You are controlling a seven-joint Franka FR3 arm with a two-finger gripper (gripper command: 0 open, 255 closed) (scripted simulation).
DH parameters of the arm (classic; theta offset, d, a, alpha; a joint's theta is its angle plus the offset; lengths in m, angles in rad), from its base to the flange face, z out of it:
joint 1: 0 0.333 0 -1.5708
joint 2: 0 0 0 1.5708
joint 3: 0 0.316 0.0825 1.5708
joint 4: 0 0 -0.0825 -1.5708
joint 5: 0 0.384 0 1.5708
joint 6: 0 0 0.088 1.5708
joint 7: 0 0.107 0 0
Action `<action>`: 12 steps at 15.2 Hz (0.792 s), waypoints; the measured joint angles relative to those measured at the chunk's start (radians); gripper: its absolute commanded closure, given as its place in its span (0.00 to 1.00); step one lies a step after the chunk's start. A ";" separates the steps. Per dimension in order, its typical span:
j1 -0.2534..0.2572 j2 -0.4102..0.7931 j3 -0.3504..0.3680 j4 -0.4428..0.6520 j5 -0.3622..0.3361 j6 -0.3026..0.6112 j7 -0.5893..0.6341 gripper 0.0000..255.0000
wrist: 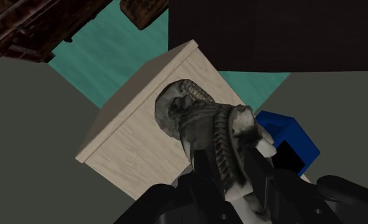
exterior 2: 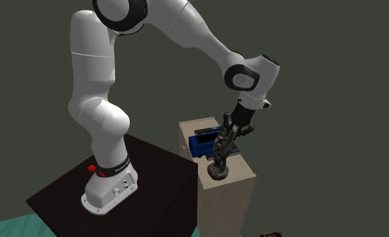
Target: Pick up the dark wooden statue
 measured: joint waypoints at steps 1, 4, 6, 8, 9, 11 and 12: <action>-0.001 0.001 0.000 0.000 0.000 0.000 -0.001 1.00; 0.005 -0.019 -0.006 0.009 -0.017 -0.022 0.013 1.00; 0.012 -0.040 -0.011 0.014 -0.035 -0.040 0.028 1.00; 0.014 -0.053 -0.015 0.030 -0.047 -0.065 0.037 1.00; 0.016 -0.062 -0.018 0.034 -0.055 -0.074 0.042 1.00; 0.021 -0.086 -0.022 0.041 -0.074 -0.095 0.057 1.00; 0.024 -0.094 -0.023 0.045 -0.080 -0.104 0.063 1.00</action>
